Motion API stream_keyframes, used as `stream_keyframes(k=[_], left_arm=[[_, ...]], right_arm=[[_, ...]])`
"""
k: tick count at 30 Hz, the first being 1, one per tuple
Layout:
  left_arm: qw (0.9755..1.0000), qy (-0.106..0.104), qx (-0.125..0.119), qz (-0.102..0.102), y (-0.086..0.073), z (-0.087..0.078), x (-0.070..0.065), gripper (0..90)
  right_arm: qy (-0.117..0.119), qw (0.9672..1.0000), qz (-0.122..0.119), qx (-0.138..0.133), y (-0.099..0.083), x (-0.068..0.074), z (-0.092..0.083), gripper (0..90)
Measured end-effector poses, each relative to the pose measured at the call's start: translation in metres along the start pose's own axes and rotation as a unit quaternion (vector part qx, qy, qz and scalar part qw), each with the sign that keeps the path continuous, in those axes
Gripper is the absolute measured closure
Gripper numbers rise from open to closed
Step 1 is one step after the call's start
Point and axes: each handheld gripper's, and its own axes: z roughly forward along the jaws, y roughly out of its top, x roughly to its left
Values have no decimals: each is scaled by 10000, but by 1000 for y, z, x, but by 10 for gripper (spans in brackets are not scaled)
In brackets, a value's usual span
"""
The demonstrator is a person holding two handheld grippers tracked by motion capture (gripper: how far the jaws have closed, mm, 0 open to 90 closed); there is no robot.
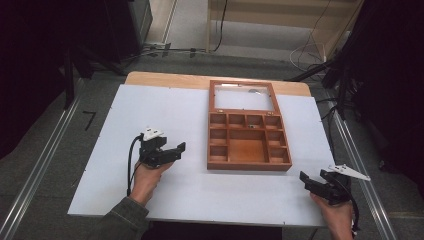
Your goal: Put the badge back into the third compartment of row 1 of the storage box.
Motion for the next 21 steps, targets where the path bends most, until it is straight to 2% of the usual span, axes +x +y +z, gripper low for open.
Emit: stream_keyframes(k=[9,21], left_arm=[[9998,157,-2,-155,-12,-15,18,205],[9988,424,-24,-234,-26,-31,35,149]], right_arm=[[-14,10000,-28,13,-1,1,0,177],[-36,10000,-33,14,-1,2,0,177]])
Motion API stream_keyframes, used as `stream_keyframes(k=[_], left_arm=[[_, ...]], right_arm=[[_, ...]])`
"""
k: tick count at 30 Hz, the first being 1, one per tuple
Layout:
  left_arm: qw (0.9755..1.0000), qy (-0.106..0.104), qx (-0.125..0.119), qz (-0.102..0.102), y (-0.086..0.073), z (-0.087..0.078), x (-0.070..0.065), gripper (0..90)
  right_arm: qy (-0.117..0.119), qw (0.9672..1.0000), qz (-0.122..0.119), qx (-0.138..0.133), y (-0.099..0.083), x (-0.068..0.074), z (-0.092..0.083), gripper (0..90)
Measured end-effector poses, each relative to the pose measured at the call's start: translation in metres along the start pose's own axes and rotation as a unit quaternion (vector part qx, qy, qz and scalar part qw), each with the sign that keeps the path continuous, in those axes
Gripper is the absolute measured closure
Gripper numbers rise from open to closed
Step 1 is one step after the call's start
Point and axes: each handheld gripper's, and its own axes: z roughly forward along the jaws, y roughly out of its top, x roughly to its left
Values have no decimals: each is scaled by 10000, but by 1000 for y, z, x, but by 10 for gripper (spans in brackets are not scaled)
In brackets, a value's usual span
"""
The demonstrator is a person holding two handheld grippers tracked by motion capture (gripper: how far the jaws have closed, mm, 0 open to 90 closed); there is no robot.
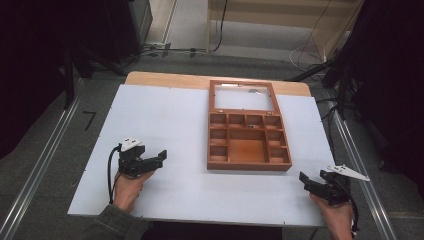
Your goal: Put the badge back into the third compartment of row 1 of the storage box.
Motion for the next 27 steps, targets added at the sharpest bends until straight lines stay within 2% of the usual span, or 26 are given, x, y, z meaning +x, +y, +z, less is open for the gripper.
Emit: stream_keyframes(k=[18,27], left_arm=[[9998,144,42,-101,-11,-16,15,101],[9997,188,-12,-174,-15,-29,23,93]], right_arm=[[-18,10000,-33,21,-2,0,-2,176],[-36,10000,-51,47,-2,1,-3,176]])
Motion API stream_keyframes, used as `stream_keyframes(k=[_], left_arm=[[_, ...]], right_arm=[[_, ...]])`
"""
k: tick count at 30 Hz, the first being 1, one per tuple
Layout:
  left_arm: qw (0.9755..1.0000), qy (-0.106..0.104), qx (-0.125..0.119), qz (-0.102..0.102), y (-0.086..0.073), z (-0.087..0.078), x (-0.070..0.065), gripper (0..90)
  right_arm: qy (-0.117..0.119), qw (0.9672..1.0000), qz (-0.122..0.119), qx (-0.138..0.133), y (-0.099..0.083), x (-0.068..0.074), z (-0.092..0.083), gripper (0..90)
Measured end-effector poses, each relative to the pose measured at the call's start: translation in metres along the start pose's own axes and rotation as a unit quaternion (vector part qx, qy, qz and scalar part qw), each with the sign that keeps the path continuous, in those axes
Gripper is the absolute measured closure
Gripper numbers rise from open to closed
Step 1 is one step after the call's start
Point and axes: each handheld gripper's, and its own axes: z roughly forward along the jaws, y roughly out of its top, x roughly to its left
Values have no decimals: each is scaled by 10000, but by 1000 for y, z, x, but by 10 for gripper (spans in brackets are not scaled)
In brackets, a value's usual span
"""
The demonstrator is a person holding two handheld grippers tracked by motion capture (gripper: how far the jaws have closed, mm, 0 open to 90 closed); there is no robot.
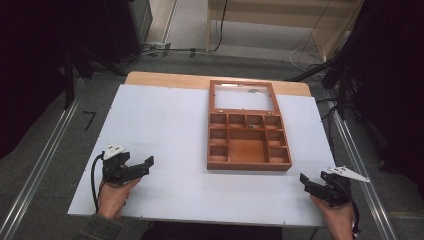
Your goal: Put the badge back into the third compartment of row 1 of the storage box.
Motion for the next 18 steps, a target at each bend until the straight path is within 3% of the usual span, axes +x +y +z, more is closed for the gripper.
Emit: stream_keyframes(k=[18], left_arm=[[9996,153,-77,-219,-8,-18,21,93]], right_arm=[[2,10000,-27,7,-1,1,0,176]])
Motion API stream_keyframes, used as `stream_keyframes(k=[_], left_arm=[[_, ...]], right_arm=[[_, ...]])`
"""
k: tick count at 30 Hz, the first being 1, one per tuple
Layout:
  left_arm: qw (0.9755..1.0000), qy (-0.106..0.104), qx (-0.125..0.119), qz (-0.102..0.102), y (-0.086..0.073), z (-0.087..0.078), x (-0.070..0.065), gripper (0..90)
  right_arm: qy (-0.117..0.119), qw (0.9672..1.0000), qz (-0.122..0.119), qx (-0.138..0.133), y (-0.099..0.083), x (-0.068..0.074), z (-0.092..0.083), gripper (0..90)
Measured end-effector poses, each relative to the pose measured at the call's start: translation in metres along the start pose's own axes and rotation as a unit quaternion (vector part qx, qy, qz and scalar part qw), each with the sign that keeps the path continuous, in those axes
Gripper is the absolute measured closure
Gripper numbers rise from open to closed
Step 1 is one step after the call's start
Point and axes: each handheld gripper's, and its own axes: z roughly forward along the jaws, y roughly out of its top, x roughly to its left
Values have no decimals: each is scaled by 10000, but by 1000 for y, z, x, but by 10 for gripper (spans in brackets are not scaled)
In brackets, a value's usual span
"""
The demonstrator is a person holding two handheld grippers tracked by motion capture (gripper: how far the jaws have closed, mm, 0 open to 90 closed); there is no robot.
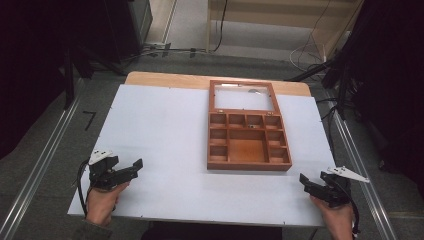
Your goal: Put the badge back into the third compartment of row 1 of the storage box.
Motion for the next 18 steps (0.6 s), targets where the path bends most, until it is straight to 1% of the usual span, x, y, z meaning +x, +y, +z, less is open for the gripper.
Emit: stream_keyframes(k=[13,17,18], left_arm=[[9998,37,-112,-147,-6,-18,13,93],[9998,76,-99,-171,-10,-22,18,93],[9997,98,-90,-182,-11,-22,19,93]], right_arm=[[0,10000,7,-23,0,0,-1,172],[-46,9999,-40,-104,-1,-1,-1,118],[-90,9999,-53,-74,-1,-2,0,104]])
